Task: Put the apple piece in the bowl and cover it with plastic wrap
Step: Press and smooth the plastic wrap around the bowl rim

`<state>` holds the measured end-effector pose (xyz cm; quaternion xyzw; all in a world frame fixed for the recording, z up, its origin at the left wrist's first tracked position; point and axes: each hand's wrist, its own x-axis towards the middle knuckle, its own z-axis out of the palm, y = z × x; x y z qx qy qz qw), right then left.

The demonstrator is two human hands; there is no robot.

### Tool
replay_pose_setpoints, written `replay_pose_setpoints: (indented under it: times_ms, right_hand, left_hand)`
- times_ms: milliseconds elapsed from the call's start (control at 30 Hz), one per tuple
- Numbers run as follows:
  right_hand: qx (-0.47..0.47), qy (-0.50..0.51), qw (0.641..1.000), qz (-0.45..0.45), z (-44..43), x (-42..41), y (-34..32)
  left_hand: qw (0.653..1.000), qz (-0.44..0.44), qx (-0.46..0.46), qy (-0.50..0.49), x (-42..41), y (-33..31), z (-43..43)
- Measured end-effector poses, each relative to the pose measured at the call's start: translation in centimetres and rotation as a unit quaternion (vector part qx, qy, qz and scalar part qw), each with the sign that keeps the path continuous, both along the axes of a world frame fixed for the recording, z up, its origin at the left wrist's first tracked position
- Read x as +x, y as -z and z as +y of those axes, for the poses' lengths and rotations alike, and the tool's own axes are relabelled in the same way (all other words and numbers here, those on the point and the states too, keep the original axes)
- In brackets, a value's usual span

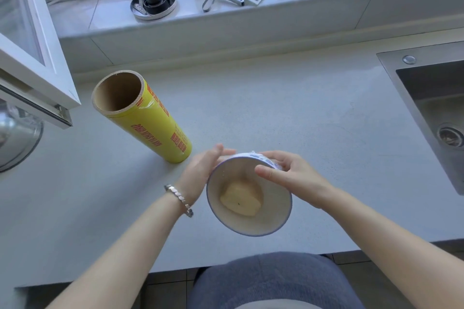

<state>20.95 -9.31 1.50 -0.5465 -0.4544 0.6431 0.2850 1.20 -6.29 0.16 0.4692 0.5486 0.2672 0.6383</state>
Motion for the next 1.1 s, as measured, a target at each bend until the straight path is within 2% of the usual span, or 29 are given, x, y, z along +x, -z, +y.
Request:
replay_pose_setpoints:
  times_ms: [67, 167, 300, 600, 733, 833, 1100]
  right_hand:
    - [-0.017, -0.013, 1.000, -0.004, -0.1, -0.2, 0.2]
    - [-0.039, -0.021, 0.999, -0.010, -0.6, -0.5, 0.2]
    - [-0.061, 0.002, 0.998, -0.010, -1.1, -0.7, 0.5]
    - [-0.074, 0.025, 0.997, -0.004, -1.7, -1.0, 0.4]
    - [-0.084, -0.009, 0.996, -0.023, -0.6, -0.9, -0.6]
    - [-0.091, -0.040, 0.993, -0.069, 1.3, -0.6, -1.3]
    - [-0.099, -0.134, 0.973, -0.157, 5.0, -0.6, -2.8]
  left_hand:
    - [0.999, 0.016, -0.020, 0.040, 0.9, -0.3, -0.7]
    - [0.998, -0.009, -0.063, -0.026, 1.6, -0.2, -2.3]
    - [0.995, -0.053, -0.068, -0.050, 1.2, 1.0, -4.1]
    - [0.989, -0.070, -0.085, -0.103, 1.1, 1.1, -4.8]
    - [0.989, -0.028, -0.025, -0.143, 1.7, 0.4, -4.6]
    - [0.993, 0.018, 0.033, -0.111, 1.6, 0.3, -4.4]
    - [0.991, 0.083, 0.081, -0.064, 1.3, -1.0, -3.1]
